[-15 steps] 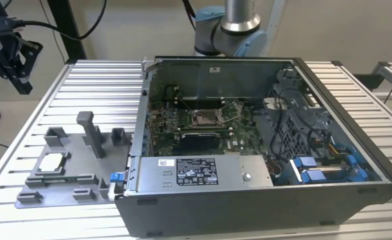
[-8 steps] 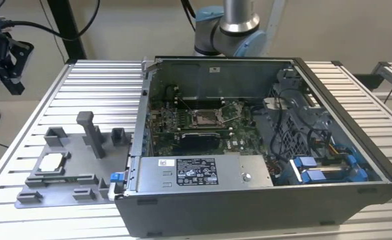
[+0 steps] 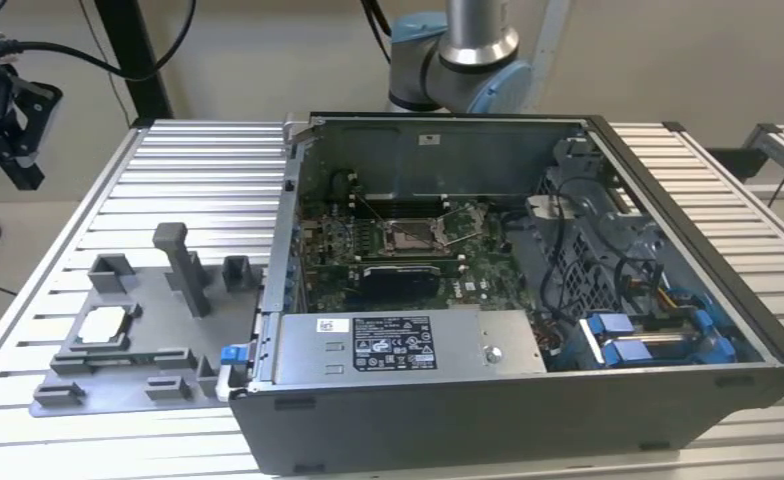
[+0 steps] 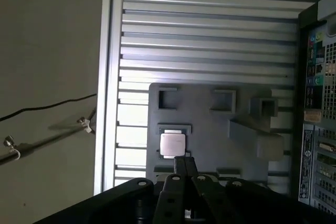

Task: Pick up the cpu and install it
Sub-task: 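Pick up the cpu and move it towards the insertion slot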

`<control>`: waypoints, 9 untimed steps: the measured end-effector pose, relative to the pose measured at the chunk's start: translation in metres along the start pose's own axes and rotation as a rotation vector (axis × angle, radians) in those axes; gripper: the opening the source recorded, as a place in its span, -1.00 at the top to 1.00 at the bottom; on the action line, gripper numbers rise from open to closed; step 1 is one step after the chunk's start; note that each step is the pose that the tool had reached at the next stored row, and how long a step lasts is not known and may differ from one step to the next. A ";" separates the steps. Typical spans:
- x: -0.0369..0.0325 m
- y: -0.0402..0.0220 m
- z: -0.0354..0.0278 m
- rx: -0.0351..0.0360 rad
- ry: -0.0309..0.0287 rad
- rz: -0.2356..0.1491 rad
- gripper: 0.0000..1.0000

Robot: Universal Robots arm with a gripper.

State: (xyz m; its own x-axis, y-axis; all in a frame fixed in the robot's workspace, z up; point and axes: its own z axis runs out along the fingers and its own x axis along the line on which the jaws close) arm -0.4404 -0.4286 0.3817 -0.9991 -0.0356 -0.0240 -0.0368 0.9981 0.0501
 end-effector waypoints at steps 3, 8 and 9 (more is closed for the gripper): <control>0.0000 0.0000 0.0000 0.0000 0.0000 0.000 1.00; 0.0000 0.0000 0.0000 0.0000 0.0000 0.000 1.00; 0.0000 0.0000 0.0000 0.0000 0.0000 0.000 1.00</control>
State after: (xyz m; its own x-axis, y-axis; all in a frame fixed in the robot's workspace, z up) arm -0.4404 -0.4287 0.3817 -0.9991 -0.0360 -0.0240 -0.0372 0.9981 0.0501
